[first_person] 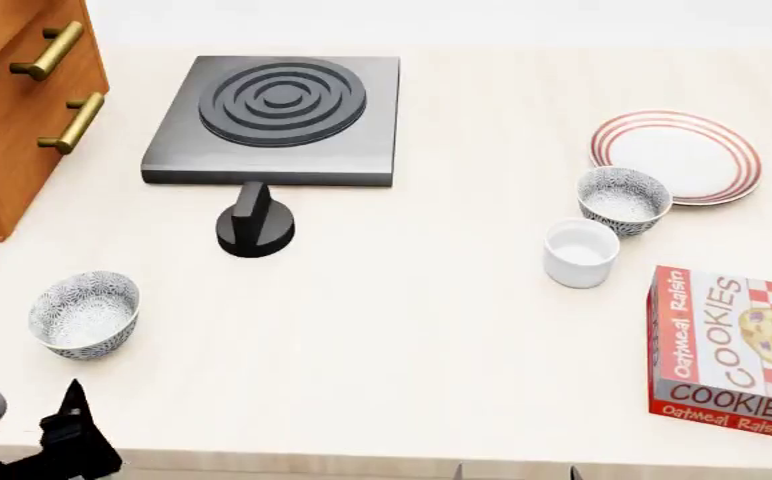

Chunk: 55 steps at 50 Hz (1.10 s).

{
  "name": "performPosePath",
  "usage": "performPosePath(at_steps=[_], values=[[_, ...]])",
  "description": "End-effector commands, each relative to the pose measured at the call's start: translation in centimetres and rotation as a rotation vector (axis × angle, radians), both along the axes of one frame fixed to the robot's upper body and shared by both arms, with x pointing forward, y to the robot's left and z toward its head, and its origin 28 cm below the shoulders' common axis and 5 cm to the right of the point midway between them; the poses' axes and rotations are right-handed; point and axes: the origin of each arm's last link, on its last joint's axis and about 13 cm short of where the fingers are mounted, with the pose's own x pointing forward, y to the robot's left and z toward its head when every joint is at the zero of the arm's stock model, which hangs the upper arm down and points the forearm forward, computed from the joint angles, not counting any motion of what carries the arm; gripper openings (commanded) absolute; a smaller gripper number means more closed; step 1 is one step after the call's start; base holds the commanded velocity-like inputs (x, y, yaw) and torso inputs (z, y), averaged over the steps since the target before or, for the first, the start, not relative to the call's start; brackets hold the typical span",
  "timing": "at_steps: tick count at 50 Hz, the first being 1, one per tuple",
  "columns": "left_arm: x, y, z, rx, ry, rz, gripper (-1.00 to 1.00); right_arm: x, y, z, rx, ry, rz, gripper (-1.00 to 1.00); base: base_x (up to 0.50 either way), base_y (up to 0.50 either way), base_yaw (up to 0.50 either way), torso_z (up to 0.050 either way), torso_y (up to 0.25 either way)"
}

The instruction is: Pick the akita bowl between the plate and the ramekin and place it on the plate.

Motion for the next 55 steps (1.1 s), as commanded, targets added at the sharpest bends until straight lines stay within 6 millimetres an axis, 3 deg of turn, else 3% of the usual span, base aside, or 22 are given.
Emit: performPosePath(at_steps=[1,10,22,37,55], values=[[1.8,2.0,1.2,-0.076,0.017,0.091,1.00,-0.2,0.1,0.2,-0.005,-0.006,0.009,1.00,0.00,0.00,0.00,0.000,0.000],[2.4,3.3,1.0,-0.099,0.040,0.146,1.00,-0.1,0.3,0.7,-0.048,-0.016,0.029,1.00,0.00,0.00,0.00,0.000,0.000],[2.7,4.8,0.7,-0.098,0.048,0.209,1.00,0.3,0.3,5.1,-0.101,-0.061,0.029,1.00,0.00,0.00,0.00,0.000,0.000],[2.8,4.9,0.2,-0.083,0.047,0.227,1.00,0.7,0.7,9.8,-0.142,-0.155,0.052,1.00,0.00,0.00,0.00,0.000,0.000],[2.8,4.8,0.2,-0.077,0.047,0.228,1.00,1.9,0.2,12.4,-0.155,-0.245,0.045,1.00,0.00,0.00,0.00,0.000,0.000]])
